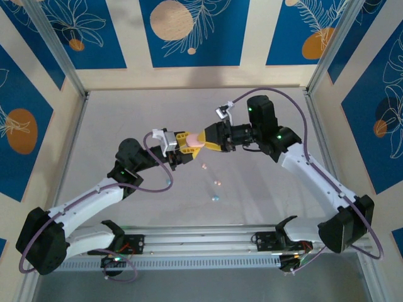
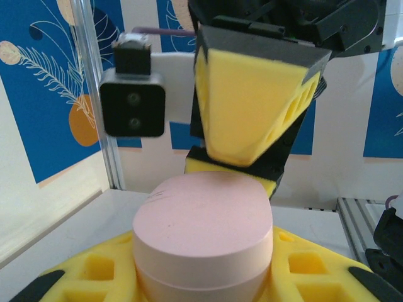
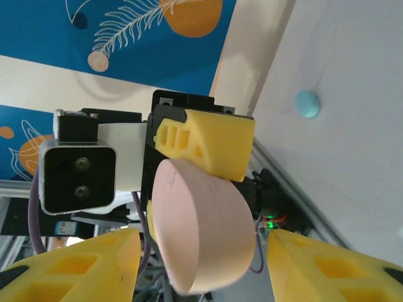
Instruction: Insert wireless bluetooth earbuds into charging case
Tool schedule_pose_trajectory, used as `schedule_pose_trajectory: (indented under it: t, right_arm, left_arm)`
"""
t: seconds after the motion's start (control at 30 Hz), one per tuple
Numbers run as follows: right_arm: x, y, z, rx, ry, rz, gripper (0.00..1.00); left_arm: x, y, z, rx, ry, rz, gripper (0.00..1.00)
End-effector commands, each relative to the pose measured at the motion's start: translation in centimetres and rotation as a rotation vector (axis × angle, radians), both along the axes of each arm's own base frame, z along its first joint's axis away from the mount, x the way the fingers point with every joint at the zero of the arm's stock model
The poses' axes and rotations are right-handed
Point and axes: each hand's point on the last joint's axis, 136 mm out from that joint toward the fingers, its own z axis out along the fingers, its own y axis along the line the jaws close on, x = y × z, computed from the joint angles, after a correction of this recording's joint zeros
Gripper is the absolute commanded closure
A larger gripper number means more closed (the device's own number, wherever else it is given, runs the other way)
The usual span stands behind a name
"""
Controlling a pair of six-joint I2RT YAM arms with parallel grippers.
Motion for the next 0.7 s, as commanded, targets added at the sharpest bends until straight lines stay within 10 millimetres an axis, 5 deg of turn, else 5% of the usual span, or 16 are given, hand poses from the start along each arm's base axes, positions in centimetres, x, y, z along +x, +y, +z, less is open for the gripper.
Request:
schedule_pose_trajectory:
  t: [0.0, 0.3, 0.67]
  right_arm:
    - [-1.1, 1.0, 0.8, 0.035, 0.082, 0.070, 0.48]
    - [-1.0, 0.9, 0.4, 0.048, 0.096, 0.080, 0.84]
    - [-0.1, 1.1, 1.8, 0.197, 0.073, 0.034, 0.90]
  left_arm:
    - [-0.3, -0.3, 2.2, -0.042, -0.076, -0.009, 0.71]
    - [-0.2, -0.3, 2.3, -0.046, -0.064, -0.011, 0.66]
    - [0.4, -0.4, 3.1, -0.150, 0.031, -0.026, 0.54]
